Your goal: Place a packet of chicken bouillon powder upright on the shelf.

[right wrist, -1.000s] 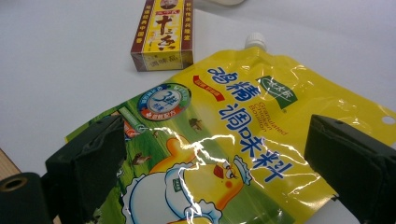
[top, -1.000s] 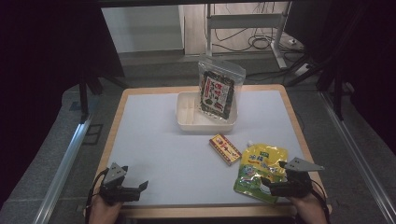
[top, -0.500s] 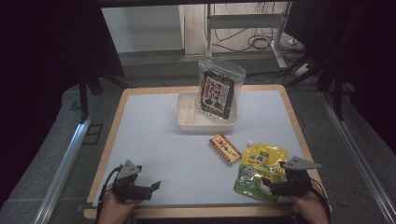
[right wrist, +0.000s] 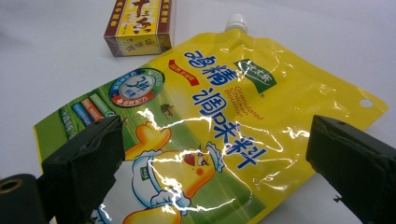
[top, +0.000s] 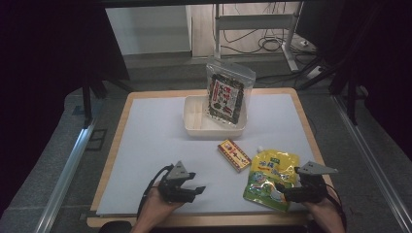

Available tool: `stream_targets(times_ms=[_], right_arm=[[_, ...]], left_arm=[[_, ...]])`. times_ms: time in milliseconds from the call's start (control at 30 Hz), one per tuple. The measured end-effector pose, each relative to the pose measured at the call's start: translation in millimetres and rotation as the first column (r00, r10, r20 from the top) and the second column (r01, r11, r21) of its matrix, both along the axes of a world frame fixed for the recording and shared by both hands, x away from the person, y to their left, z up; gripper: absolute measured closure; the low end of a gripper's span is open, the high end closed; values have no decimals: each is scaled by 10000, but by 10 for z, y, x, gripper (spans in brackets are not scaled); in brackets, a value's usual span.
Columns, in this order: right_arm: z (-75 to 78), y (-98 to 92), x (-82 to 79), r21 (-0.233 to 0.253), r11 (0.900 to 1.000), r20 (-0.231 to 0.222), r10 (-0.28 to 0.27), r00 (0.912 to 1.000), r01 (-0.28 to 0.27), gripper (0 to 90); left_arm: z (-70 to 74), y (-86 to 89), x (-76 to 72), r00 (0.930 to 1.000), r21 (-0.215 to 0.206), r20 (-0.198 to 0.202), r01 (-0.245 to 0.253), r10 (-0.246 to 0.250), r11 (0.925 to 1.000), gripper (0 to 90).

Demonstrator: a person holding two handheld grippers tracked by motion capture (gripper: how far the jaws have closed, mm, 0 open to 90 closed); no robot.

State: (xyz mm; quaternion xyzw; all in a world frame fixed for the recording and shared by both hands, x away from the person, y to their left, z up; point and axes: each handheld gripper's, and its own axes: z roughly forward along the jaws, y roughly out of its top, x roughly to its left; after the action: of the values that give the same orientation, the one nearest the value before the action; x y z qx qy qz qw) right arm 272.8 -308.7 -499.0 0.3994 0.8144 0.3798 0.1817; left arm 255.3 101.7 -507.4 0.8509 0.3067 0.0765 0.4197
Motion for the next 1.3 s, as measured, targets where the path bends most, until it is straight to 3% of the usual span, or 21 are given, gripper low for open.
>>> stream_targets(times_ms=[167,300,333,367,433,567,767,867,1067,1200,1233,1300], right_arm=[[-9,-10,3,-201,9998,10,53,10000,-53,33],[-10,-24,5,-294,9996,-31,5,10000,-6,29],[-10,-28,5,-310,9995,7,1,10000,-1,29],[-10,-28,5,-310,9995,7,1,10000,-1,29],[-12,-38,13,-359,9993,-2,-72,10000,72,29],[-12,-68,20,-378,9991,-24,-209,9998,208,28],[-10,-102,28,-289,9989,-8,-372,9993,371,25],[-11,-101,28,-252,9990,-48,-371,9993,370,22],[-26,-103,37,-217,9989,-178,-415,9990,411,13],[-31,-105,41,-276,9984,-274,-505,9983,498,3],[-33,-108,42,-301,9982,-342,-535,9980,525,0],[-46,-115,52,-317,9980,-427,-565,9975,552,0]], left_arm=[[42,-404,81,9947,-23,153,1020,-1019,9948,466],[56,-609,119,9890,-101,251,1463,-1460,9892,560],[46,-741,143,9851,-142,295,1699,-1694,9854,599],[46,-741,143,9851,-142,295,1699,-1694,9854,635],[4,-924,187,9767,13,334,2120,-2120,9773,715],[-62,-1145,244,9691,-10,333,2444,-2443,9697,811],[-133,-1416,318,9674,-246,341,2520,-2511,9674,829],[-162,-1495,335,9686,-39,367,2463,-2460,9692,831],[-203,-1531,314,9721,14,283,2329,-2328,9725,818],[-227,-1522,307,9757,-86,143,2188,-2186,9757,872],[-247,-1514,300,9774,-282,109,2112,-2109,9770,881],[-253,-1516,288,9771,-228,219,2124,-2119,9769,898]])
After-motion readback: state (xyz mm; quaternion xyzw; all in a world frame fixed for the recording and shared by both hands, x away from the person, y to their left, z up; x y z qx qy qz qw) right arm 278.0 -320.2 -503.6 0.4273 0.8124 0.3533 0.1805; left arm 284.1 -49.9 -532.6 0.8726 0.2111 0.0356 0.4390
